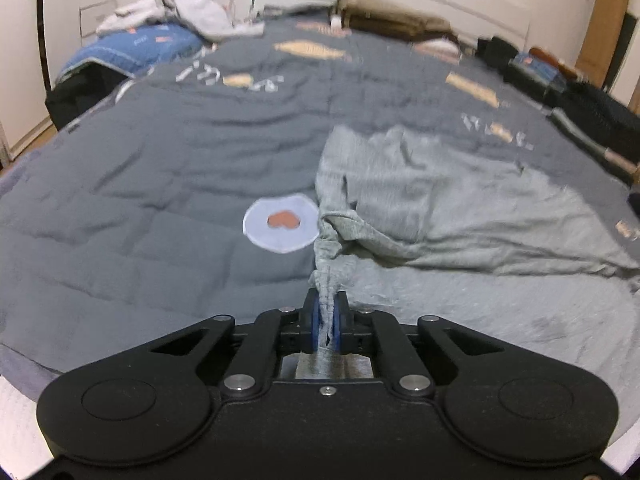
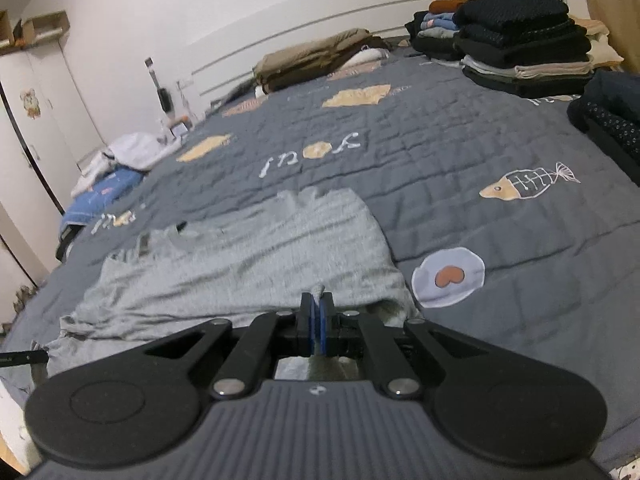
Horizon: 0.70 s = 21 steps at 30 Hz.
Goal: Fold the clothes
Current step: 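Lift the held hem with both grippers and fold it over toward the collar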
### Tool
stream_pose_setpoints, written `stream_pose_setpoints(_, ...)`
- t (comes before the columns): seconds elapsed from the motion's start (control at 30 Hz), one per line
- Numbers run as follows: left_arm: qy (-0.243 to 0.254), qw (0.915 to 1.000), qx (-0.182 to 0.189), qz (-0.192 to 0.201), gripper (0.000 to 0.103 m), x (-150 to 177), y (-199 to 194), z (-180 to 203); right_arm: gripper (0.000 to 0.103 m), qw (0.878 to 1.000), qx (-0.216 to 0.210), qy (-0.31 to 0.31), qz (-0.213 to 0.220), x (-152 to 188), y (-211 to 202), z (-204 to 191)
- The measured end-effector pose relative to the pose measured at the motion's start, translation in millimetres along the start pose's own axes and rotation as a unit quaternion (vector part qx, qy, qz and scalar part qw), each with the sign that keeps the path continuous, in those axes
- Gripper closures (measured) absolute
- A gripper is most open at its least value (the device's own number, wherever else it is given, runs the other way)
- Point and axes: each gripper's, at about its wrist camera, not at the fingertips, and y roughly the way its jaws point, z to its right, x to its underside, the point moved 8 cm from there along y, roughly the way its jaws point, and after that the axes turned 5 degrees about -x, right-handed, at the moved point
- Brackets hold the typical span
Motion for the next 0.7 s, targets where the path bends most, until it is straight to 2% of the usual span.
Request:
stream_pose_setpoints(0.2,0.036,0.9991,-0.022,0.01,0.096,2.8,-9.6,8.8,0.101,1.0,-0.005,0.002,0.012,-5.7,-6.5,-2.4)
stream_pose_setpoints(0.47,0.047,0.998,-0.015,0.041,0.096,-0.9,-27.6,13.8,0.101,0.999,-0.024,0.006,0.048,-17.5,-27.8,-12.9)
stream_pose_setpoints(0.7,0.019,0.9943,-0.007,0.104,0.096,-21.4,-44.7,11.6,0.101,0.997,-0.03,0.008,0.069,-31.6,-34.8,-14.4)
